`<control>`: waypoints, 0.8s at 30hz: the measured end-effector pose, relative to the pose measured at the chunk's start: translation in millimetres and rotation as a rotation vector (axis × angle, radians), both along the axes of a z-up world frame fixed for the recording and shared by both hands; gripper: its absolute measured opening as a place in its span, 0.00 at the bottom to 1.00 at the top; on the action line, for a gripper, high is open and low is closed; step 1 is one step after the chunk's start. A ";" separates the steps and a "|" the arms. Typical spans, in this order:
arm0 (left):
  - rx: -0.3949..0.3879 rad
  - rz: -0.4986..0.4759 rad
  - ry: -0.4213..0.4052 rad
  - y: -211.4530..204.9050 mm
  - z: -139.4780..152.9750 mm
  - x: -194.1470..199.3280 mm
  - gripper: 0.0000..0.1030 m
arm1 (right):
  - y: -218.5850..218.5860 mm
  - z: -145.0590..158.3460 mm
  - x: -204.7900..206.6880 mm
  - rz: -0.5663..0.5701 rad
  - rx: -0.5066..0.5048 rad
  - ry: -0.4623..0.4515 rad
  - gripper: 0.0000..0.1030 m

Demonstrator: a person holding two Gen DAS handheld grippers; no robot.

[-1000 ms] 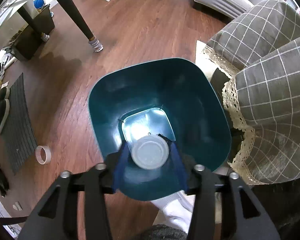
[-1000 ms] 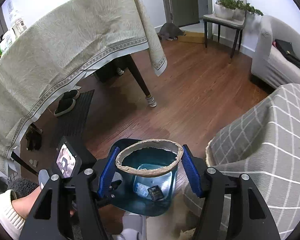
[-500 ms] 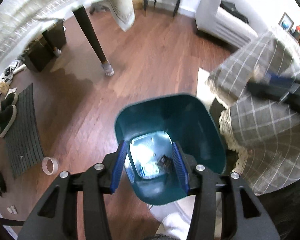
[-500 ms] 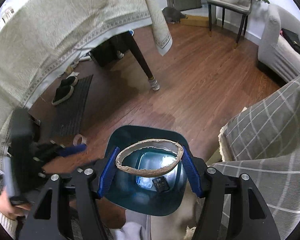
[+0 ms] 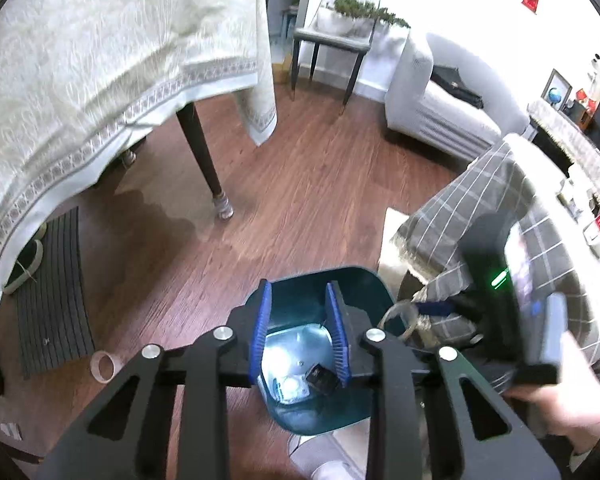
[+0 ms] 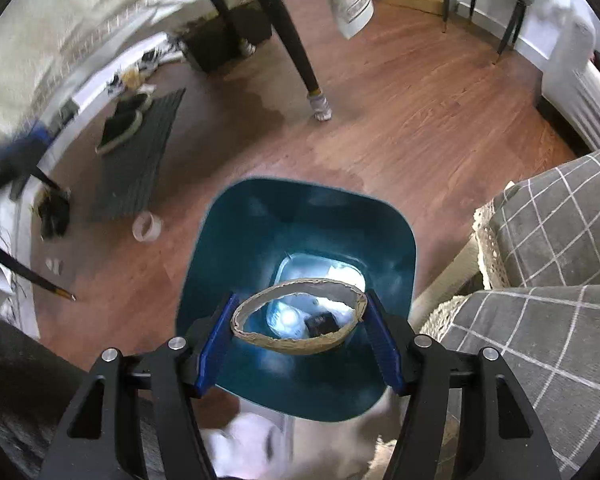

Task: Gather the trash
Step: 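Lower the cardboard ring into the teal bin and open the right tool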

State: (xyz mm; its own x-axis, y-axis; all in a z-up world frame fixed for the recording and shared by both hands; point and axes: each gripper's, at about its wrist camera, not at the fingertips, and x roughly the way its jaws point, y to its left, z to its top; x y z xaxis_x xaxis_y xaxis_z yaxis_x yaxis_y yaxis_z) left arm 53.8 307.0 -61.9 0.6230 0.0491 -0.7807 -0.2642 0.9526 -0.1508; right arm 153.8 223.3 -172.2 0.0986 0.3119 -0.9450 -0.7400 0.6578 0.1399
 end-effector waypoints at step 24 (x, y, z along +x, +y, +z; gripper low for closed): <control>-0.003 0.007 -0.194 -11.8 76.2 -19.2 0.26 | -4.6 -63.4 -10.7 0.084 -0.177 0.019 0.72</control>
